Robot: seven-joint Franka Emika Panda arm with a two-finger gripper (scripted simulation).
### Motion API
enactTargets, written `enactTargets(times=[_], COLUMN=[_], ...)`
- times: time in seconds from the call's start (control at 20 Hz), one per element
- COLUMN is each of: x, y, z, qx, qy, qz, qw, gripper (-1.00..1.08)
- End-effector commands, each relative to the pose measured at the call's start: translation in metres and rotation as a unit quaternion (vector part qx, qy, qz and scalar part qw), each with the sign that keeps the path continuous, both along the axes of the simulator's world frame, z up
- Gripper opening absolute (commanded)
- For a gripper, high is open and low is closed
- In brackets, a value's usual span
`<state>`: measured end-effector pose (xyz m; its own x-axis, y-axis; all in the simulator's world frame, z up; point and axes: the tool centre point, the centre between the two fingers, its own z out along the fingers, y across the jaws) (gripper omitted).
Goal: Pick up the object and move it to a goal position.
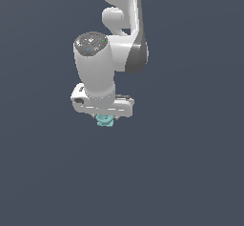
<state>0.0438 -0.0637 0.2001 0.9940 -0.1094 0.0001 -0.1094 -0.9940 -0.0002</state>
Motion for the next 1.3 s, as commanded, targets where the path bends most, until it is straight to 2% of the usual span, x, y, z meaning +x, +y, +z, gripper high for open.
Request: enactTargets(times=[0.0, 0.85, 1.25], x=[-0.003, -0.014, -0.015], y=[0.007, 0.053, 0.067], z=[0.030, 0.223, 0.281], qx=[0.000, -0.001, 0.000], qy=[0.000, 0.000, 0.000], qz=[0.000, 0.000, 0.000], qw=[1.0000, 1.0000, 1.0000], gripper=[-1.00, -1.00, -1.00])
